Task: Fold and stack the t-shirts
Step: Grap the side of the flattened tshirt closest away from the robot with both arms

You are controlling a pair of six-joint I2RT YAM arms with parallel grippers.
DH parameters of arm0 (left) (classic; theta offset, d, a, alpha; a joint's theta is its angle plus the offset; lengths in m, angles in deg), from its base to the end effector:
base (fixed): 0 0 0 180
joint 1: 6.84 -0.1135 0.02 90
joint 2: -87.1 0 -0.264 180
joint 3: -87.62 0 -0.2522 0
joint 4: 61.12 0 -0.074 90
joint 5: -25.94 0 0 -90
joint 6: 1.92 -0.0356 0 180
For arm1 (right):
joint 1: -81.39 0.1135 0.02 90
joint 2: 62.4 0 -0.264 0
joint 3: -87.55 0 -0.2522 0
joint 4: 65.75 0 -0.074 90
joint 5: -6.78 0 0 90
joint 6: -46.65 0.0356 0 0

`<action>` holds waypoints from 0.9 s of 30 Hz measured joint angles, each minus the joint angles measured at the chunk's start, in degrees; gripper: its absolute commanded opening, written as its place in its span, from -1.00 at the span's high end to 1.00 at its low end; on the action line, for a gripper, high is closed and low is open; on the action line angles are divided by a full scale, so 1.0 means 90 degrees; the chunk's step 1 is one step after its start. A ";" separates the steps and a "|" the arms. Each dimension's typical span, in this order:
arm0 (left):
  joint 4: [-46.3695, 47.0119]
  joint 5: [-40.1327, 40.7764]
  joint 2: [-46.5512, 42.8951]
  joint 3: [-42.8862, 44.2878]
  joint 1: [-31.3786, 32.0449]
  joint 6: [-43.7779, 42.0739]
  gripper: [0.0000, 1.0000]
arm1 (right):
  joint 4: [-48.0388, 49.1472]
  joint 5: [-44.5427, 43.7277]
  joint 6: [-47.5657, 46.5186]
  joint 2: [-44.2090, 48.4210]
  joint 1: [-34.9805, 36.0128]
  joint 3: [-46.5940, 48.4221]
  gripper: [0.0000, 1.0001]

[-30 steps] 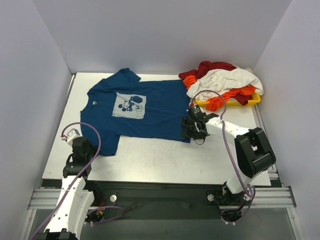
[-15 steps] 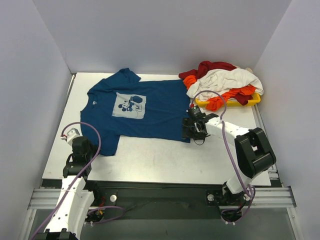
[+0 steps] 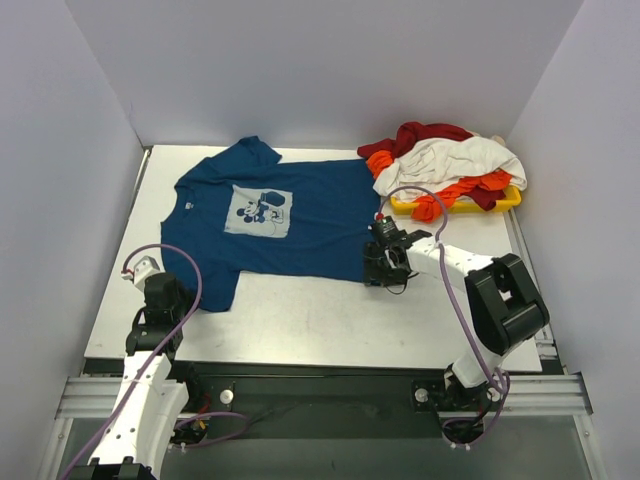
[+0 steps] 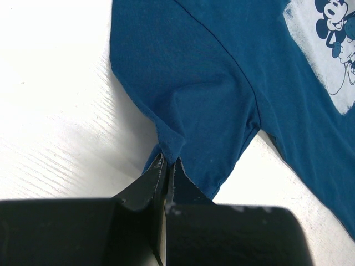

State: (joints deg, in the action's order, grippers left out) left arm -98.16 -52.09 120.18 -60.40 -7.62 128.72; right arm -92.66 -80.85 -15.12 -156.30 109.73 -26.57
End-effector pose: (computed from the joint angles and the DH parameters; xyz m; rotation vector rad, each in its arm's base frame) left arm 0.1364 0.0092 0.1855 -0.8912 2.0372 -0.1492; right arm 0.2841 0.1549 0.1687 -0.0194 2.5877 0.4346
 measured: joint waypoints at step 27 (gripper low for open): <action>-0.0032 0.0097 -0.0155 0.0010 0.0019 -0.0090 1.00 | -0.0002 -0.0199 -0.0012 -0.0109 0.0168 -0.0012 1.00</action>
State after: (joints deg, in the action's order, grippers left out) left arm -98.45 -51.22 118.78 -60.32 -7.44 127.91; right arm -92.68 -82.64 -15.23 -157.29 111.24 -26.68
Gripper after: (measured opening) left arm 0.043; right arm 0.037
